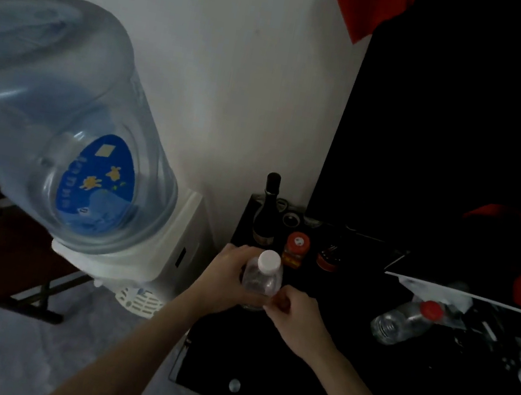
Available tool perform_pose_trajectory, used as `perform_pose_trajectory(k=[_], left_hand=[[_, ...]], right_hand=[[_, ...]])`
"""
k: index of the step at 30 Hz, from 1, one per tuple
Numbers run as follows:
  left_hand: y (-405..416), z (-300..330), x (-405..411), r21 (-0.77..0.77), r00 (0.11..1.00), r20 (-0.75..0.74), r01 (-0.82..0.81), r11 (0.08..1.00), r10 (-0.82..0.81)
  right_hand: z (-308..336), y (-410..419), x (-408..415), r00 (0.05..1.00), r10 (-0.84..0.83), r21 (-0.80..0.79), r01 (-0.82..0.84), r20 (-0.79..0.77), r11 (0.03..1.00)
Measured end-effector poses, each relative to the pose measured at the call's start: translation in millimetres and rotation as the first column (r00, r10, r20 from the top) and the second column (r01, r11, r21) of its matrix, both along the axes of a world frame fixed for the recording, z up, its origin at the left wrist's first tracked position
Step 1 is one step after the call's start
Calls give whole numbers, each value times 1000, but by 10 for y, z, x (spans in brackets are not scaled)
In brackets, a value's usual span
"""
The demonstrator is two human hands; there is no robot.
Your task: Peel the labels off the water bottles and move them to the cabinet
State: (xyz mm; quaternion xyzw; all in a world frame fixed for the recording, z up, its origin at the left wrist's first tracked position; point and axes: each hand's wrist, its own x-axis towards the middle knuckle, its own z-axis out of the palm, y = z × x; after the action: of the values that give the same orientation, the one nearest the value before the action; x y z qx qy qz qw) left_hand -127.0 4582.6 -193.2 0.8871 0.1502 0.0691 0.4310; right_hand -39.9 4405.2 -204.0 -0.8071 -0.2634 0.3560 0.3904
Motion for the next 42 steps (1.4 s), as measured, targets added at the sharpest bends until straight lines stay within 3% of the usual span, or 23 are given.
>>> perform_pose_trajectory(k=[7,20,26,33,39,42], left_hand=[[439,-522,182,-37,994,-104,40,999,-44],[621,-850,424,-81,991,-97,88,993,-96],[572,-948,388,-206,974,-211,37,978,-82],[527,-1013,279,-189,952,-304,-29,981,-30],[557,-911,63,-141,930,-367,-51,989,-5],[618,-726,-81,-31,906,-422,-61,998,42]], right_hand=[[-369,414,73,993,-88,-124,78,-74,989],[-713,706,237,978,-163,-231,129,-134,965],[-823,716,210,973,-133,-272,78,-189,959],[-754,688,229,958,-76,-298,-10,-275,955],[-481,501,323,986,-11,-308,-41,-166,950],[-249,399,434,996,18,-312,-44,-85,949]])
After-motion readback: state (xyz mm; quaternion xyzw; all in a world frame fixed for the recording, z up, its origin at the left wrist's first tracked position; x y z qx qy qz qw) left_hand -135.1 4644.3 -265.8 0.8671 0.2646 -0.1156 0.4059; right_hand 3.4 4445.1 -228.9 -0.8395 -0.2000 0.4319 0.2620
